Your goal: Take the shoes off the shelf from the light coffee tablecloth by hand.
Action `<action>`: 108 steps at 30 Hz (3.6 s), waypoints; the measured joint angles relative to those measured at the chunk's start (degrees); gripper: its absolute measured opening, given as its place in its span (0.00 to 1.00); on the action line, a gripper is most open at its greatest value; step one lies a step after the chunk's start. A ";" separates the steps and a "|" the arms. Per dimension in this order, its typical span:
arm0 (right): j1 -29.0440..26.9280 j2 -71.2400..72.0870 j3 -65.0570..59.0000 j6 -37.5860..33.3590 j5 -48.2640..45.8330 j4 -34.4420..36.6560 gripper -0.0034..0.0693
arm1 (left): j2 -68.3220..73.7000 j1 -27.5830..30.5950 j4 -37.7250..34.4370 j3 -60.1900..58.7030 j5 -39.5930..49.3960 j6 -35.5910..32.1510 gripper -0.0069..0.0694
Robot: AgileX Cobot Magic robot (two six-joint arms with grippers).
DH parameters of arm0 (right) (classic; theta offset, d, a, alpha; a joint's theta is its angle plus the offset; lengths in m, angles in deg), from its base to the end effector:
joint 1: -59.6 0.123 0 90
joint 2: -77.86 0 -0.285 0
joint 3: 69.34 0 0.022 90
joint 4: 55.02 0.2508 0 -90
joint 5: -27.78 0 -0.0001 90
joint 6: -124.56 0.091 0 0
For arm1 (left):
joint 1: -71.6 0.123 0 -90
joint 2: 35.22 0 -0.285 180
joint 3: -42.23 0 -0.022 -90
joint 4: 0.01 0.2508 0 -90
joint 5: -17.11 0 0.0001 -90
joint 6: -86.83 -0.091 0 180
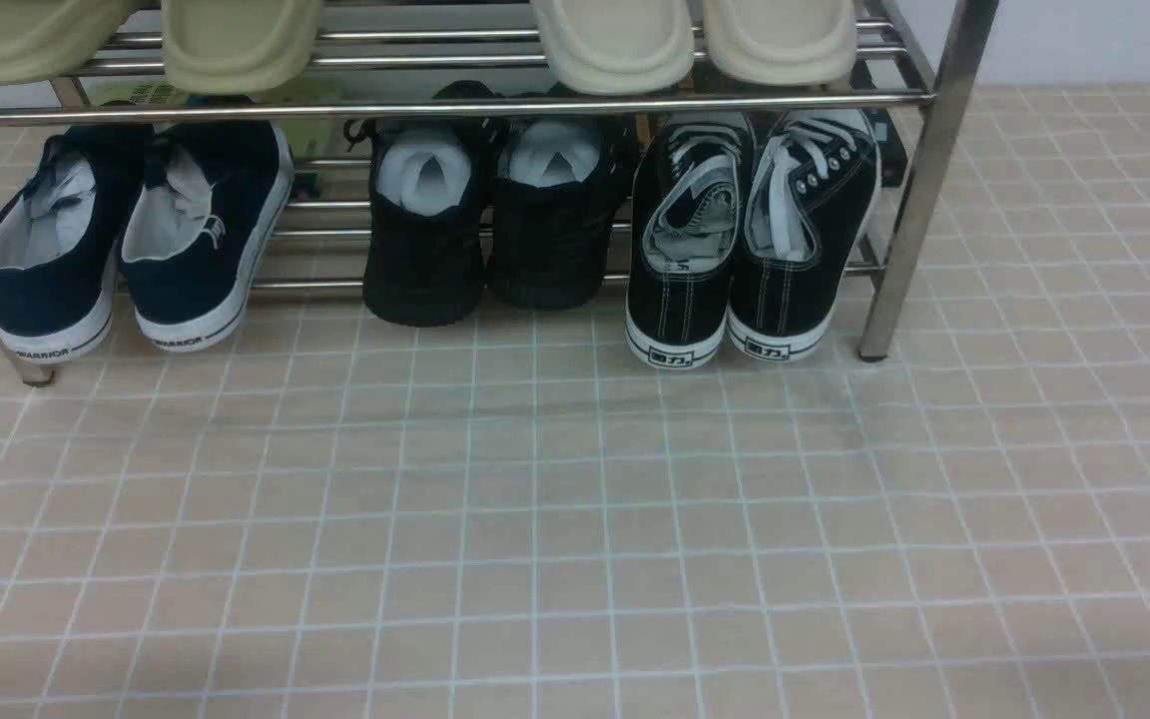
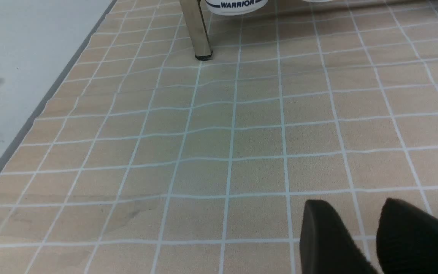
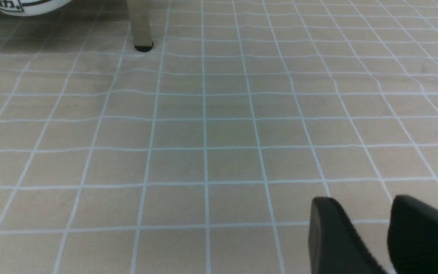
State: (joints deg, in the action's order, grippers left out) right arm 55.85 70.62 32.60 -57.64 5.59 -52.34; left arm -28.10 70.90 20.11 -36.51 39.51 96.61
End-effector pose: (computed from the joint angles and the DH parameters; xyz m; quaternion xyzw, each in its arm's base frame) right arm 0.0522 -0.0018 0.1740 0.0231 0.8059 -0.0108 0.5915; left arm 0.0521 0.0113 0.1719 0.0284 0.8027 0.0953 0.5881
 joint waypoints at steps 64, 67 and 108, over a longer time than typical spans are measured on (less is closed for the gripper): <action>0.00 -2.25 7.41 19.95 22.18 28.23 0.22 | 0.00 0.00 0.00 0.00 0.00 0.00 0.40; 0.00 -8.15 16.85 10.46 21.67 25.24 0.09 | 0.00 0.00 0.00 0.00 0.00 0.00 0.40; 37.26 -113.92 111.75 9.58 -38.64 -1.19 0.12 | 0.00 0.00 0.68 0.00 0.05 0.00 0.40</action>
State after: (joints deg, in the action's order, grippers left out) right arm 93.12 -43.30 144.35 -48.06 -33.05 -53.52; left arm -28.10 70.90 20.79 -36.51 39.56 96.61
